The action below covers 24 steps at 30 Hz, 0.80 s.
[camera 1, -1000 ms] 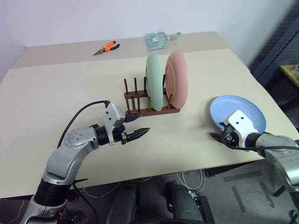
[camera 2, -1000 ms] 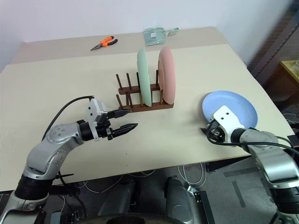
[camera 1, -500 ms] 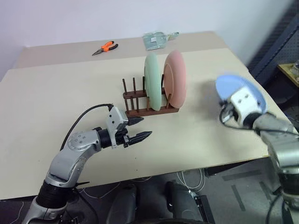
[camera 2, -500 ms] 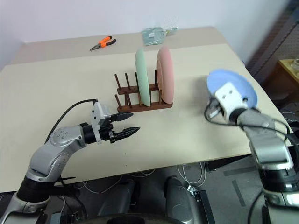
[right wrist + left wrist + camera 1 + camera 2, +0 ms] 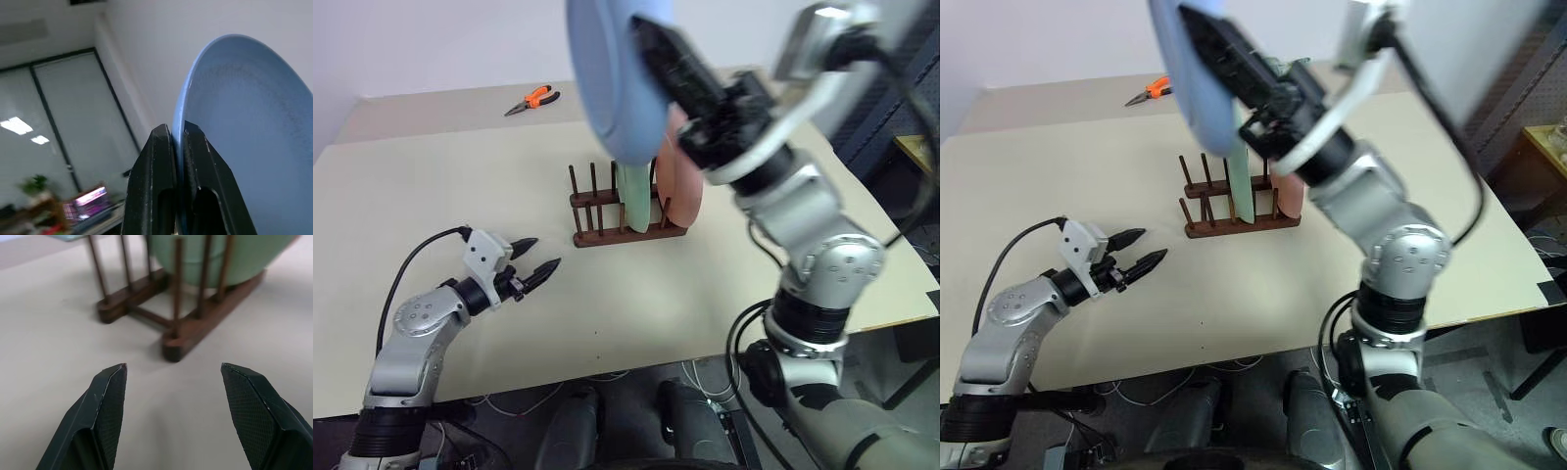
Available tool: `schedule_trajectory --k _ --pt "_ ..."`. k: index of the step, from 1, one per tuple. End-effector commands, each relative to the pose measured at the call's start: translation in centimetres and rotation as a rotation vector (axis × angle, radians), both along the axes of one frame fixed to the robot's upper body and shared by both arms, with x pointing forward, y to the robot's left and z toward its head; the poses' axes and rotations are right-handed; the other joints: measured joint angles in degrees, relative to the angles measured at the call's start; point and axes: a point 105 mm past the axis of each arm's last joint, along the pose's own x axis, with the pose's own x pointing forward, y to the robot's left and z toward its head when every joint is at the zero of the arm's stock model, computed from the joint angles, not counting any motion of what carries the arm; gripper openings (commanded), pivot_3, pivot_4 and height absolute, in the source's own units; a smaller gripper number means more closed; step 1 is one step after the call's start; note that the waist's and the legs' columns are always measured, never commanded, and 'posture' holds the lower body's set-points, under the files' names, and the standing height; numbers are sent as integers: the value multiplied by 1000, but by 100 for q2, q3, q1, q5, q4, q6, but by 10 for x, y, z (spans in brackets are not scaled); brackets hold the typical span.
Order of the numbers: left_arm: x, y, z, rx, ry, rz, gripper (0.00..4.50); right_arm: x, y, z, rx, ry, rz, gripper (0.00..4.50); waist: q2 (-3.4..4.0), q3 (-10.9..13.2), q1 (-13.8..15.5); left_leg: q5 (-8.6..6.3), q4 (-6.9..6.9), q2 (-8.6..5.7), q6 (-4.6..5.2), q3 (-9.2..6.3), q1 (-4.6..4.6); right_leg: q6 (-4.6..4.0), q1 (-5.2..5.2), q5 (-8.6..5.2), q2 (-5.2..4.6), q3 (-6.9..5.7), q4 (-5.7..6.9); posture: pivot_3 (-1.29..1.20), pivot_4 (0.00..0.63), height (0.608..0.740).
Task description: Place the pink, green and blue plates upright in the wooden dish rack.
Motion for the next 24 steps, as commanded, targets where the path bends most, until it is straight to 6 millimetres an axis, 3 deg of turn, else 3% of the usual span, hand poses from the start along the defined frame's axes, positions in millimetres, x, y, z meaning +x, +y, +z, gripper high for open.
schedule_trajectory --k 1,7,21,24 --pt "-4 11 9 15 -49 35 3142 10 15 -9 2 133 11 42 1 0 -15 0 -4 0 0 2 0 0 -5 0 0 1 1 0 150 739" --pt "-9 11 6 5 -37 46 3142 30 32 -31 -83 257 -55 42 2 0 -31 0 -11 -1 -1 8 -4 1 -15 1 2 3 5 0 150 739" --pt "-12 -5 7 -22 -20 -19 3142 56 40 -42 -124 362 -157 42 3 1 -43 0 -10 0 0 15 -3 2 -16 1 8 4 6 0 150 739" --pt "-12 -12 7 -32 -18 -37 3142 59 43 -35 -159 301 -193 1039 3 1 -44 0 -10 0 0 15 -3 2 -16 1 10 3 7 0 150 739"
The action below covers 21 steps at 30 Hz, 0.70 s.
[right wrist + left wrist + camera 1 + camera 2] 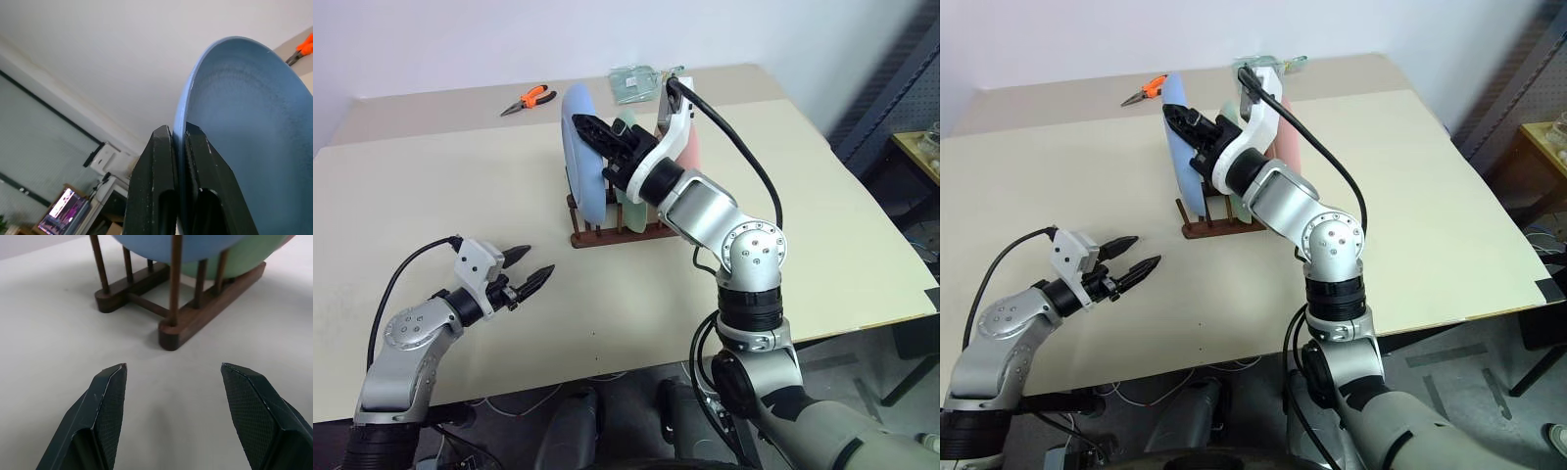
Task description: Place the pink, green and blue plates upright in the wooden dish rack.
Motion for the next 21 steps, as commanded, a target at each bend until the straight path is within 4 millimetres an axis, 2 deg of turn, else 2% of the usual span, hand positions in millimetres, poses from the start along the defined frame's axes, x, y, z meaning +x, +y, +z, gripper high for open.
schedule_trajectory --k 1,4,8,11,13,15,17,20,21 --pt "-1 -12 13 -22 -42 -44 3142 -4 4 26 -32 -140 -19 1492 1 1 -1 0 0 0 0 0 0 0 0 0 0 0 0 0 150 739" --pt "-2 -15 12 -26 -38 -49 3142 -5 5 30 -80 -202 -28 2963 1 0 -3 0 0 0 0 3 0 0 0 0 1 0 -1 0 150 739" --pt "-2 -19 11 -29 -32 -55 3142 -6 2 34 -185 -319 -59 2963 0 0 2 0 1 1 0 3 0 0 1 0 1 0 -1 0 150 739" --pt "-2 -21 11 -31 -33 -59 3142 -17 -10 54 -237 -512 -97 2963 1 1 9 0 2 1 0 6 0 0 2 -1 0 0 -3 0 150 739" --pt "-1 -21 11 -31 -37 -56 3142 -34 -37 71 -297 -734 -120 2963 1 1 34 0 3 0 0 6 -4 1 2 -1 0 0 -6 0 150 739" --pt "0 -21 10 -30 -36 -53 3142 -43 -72 69 -442 -889 -168 2963 -2 0 64 0 9 -6 0 2 -16 6 0 -3 -4 -5 -12 0 150 739" --pt "-1 -21 7 -19 -31 -51 3142 -35 -115 54 -603 -883 -254 2963 -15 -8 69 -1 13 -19 2 3 -22 21 8 -14 -15 -7 -19 0 150 739" --pt "0 -18 3 -16 -19 -50 3142 -22 -184 26 -764 -732 -377 2963 -19 -9 58 -6 16 -23 10 8 -16 26 18 -18 -31 -4 -25 0 150 739" --pt "0 -18 3 -17 -16 -52 3142 -23 -196 18 -811 -699 -385 2963 -16 -7 51 -7 17 -25 11 13 -15 26 18 -18 -37 -2 -24 0 150 739"
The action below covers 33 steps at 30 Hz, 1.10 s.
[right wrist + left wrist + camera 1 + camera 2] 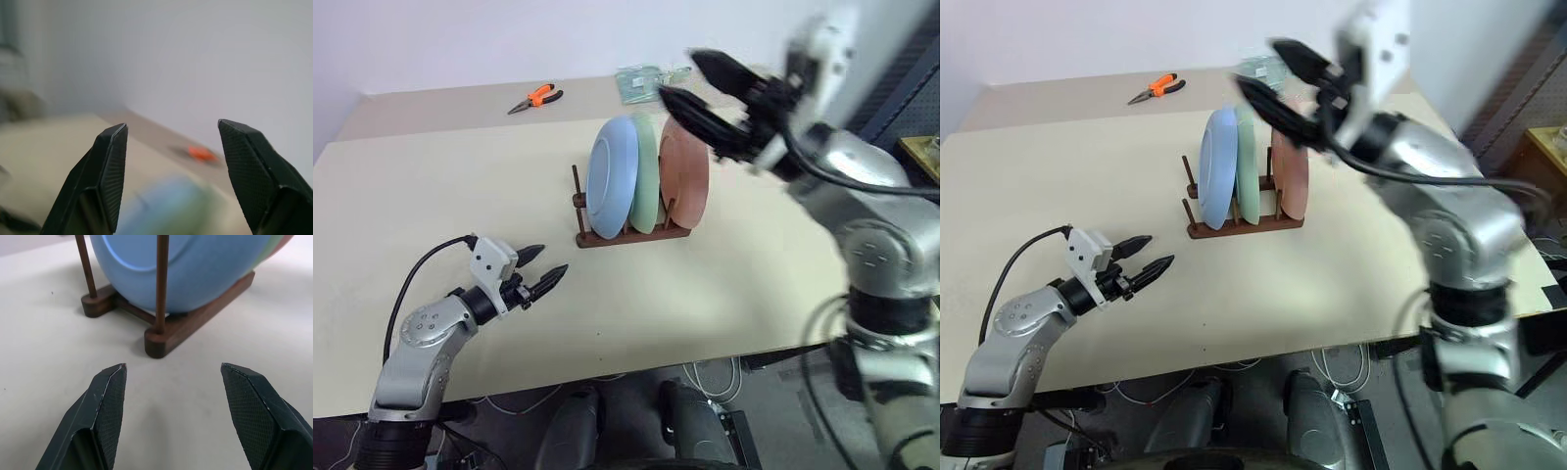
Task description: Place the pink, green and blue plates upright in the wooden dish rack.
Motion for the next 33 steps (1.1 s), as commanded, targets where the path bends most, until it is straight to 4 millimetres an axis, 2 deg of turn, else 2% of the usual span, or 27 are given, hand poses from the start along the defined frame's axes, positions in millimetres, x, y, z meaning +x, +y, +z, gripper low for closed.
schedule_trajectory --k 1,3,5,7,9,10,12,16,19,26,33 --pt "1 -1 5 5 -29 -17 3142 -6 -38 -8 -83 12 -93 2963 10 6 -17 0 0 1 0 6 2 0 -2 0 -2 4 1 0 150 739" --pt "2 -3 4 2 -23 -29 3142 -18 -25 -17 -149 19 -20 2963 22 13 -62 -2 -4 6 4 27 13 0 -9 0 -8 8 9 0 150 739" --pt "2 -8 4 -2 -17 -53 3142 -29 -5 -26 -178 47 71 2424 23 13 -79 -8 -7 25 13 44 28 5 -9 -3 -4 6 13 0 150 739" --pt "2 -12 4 -8 -11 -78 3142 -42 20 -44 -275 69 175 1594 21 12 -52 -8 -6 44 13 44 29 4 -11 -1 14 0 12 0 150 739" --pt "1 -16 4 -12 -8 -94 3142 -49 33 -54 -324 74 224 544 20 12 -19 -9 -5 52 14 40 26 2 -11 -1 22 -5 10 0 150 739" --pt "-1 -21 5 -17 -7 -118 3142 -52 49 -65 -361 79 265 27 20 12 -10 -9 -4 52 13 40 24 2 -11 -1 21 -7 9 0 150 739" --pt "-5 -27 8 -27 -4 -153 3142 -54 72 -80 -414 65 304 27 13 9 -9 -9 -1 51 13 41 23 0 -10 0 17 -6 6 0 150 739" --pt "-8 -32 6 -31 4 -153 3142 -29 92 -98 -492 48 223 27 14 10 -9 -10 2 48 11 43 20 -4 -12 2 12 -6 2 0 150 739" --pt "-11 -34 4 -35 10 -153 3142 -23 104 -100 -516 31 220 27 13 9 -5 -11 1 47 11 43 19 -21 -15 13 11 -6 2 0 150 739" --pt "-13 -38 5 -46 10 -158 3142 -7 109 -97 -563 -15 142 27 13 9 -2 -12 2 47 9 41 16 -25 -16 16 14 -9 3 0 150 739" --pt "-13 -39 6 -50 6 -160 3142 -6 117 -90 -564 -57 159 27 13 9 -18 -12 1 47 9 40 17 -25 -17 17 18 -9 7 0 150 739"
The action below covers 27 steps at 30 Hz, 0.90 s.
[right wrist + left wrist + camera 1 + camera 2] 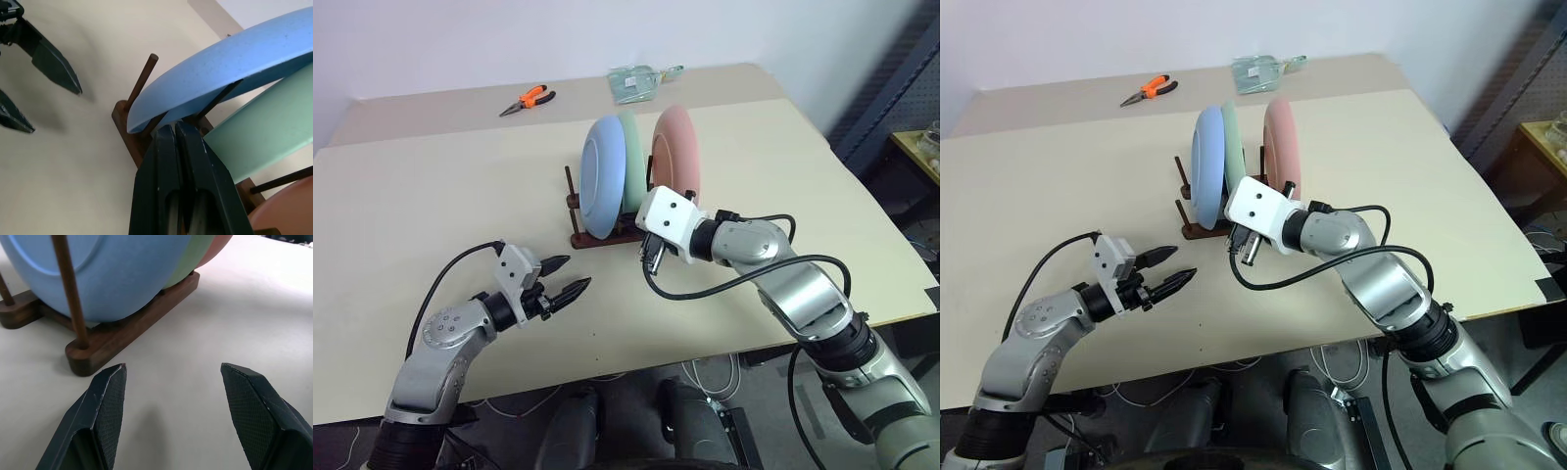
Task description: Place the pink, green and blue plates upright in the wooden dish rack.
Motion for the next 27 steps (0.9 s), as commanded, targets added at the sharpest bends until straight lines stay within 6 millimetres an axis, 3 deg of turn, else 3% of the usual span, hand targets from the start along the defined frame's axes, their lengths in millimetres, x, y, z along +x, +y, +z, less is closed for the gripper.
schedule_trajectory --k 1,8,14,17,21,24,27 --pt "-2 -5 9 -11 -39 -19 3142 -6 12 20 21 -84 61 27 0 0 -1 0 0 0 0 0 1 0 0 0 1 0 1 0 150 739" --pt "-1 -7 9 -13 -41 -18 3142 -16 28 35 39 -131 150 27 0 0 -1 0 0 1 0 0 1 0 0 0 2 0 2 0 150 739" --pt "-1 -7 7 -9 -41 -11 3142 -16 11 32 10 -134 138 27 0 0 4 0 0 0 0 0 1 -1 0 1 1 0 2 0 150 739" --pt "0 1 6 8 -43 16 3142 -31 -16 25 16 -56 174 27 -3 -2 44 0 0 -1 0 -4 -1 0 4 0 0 -3 -2 0 150 739" --pt "2 28 3 60 -50 110 3142 -43 -69 11 106 147 94 27 -6 0 31 -1 1 -4 0 0 -2 0 7 0 -7 -2 -8 0 150 739" --pt "2 59 -3 111 -39 209 3142 -30 -125 -1 244 240 -115 27 -7 -1 -2 -1 0 4 0 3 8 3 10 -3 0 -1 -5 0 150 739" --pt "-2 77 -7 140 -27 256 3142 -19 -163 -18 261 247 -258 27 -7 -1 -1 -2 0 13 -1 9 12 14 10 -10 5 -2 -5 0 150 739"
